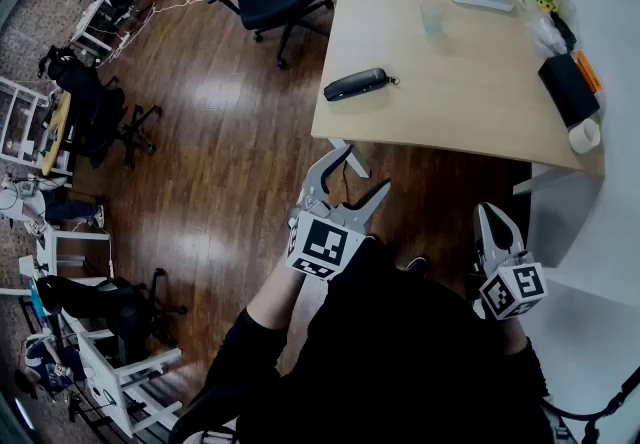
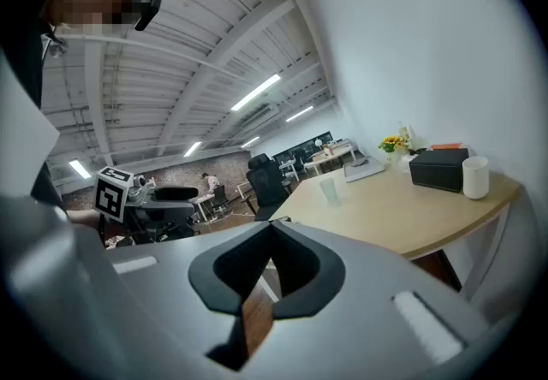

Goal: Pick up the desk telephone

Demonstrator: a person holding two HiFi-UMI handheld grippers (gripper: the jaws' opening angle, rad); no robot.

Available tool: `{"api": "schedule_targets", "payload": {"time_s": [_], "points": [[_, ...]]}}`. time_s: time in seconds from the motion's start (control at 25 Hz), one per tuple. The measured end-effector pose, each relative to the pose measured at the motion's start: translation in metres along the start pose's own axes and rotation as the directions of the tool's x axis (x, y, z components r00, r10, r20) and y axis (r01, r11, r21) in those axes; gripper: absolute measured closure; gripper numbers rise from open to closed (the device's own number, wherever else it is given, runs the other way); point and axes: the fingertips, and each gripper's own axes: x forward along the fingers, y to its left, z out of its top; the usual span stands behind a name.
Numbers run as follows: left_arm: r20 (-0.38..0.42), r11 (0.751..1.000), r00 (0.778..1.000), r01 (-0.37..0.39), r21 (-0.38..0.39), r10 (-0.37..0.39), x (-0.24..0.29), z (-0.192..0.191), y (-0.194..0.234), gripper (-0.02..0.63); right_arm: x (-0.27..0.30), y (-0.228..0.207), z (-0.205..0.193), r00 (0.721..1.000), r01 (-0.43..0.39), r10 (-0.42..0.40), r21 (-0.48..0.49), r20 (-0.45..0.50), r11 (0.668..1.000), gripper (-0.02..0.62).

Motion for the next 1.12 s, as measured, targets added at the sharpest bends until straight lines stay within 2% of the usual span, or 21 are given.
{"api": "schedule_targets", "payload": {"time_s": [0.2,0.36,0.52,0.64,0.72,0.8,0.96,1.08,1.12], "points": [[-0.005,0.998,1.0,-0.005,0.058,0.006,0.031,-0.006,0.035,0.291,0.029,-0.013,0.002,1.0,0.019,-0.019,-0.009,-0.005,1.0,0.594],[-0.044,0.993,0.999,-0.002,0.115,0.007,0.07,-0.031,0.07,0.291,0.061,-0.035,0.005,0.998,0.06,-0.061,-0.015,-0.023,0.998,0.594],[-0.15,0.98,0.989,0.031,0.196,-0.001,0.131,-0.077,0.123,0.289,0.109,-0.05,0.027,0.993,0.112,-0.113,-0.032,-0.037,0.993,0.594],[-0.263,0.973,0.963,0.119,0.199,-0.064,0.181,-0.122,0.158,0.29,0.15,-0.05,0.049,0.99,0.134,-0.136,-0.054,-0.044,0.989,0.594],[-0.346,0.959,0.926,0.22,0.176,-0.149,0.209,-0.153,0.168,0.29,0.174,-0.048,0.06,0.987,0.146,-0.15,-0.067,-0.055,0.987,0.594],[-0.424,0.93,0.875,0.329,0.164,-0.235,0.232,-0.18,0.17,0.29,0.197,-0.048,0.067,0.984,0.159,-0.164,-0.075,-0.071,0.984,0.594],[-0.522,0.853,0.775,0.497,0.157,-0.356,0.265,-0.214,0.167,0.29,0.236,-0.05,0.076,0.977,0.179,-0.187,-0.082,-0.1,0.98,0.594],[-0.576,0.777,0.675,0.62,0.105,-0.461,0.27,-0.231,0.154,0.291,0.26,-0.048,0.081,0.974,0.191,-0.199,-0.078,-0.111,0.978,0.594],[-0.586,0.758,0.652,0.645,0.095,-0.481,0.272,-0.232,0.152,0.29,0.267,-0.049,0.083,0.973,0.193,-0.201,-0.076,-0.115,0.978,0.594]]}}
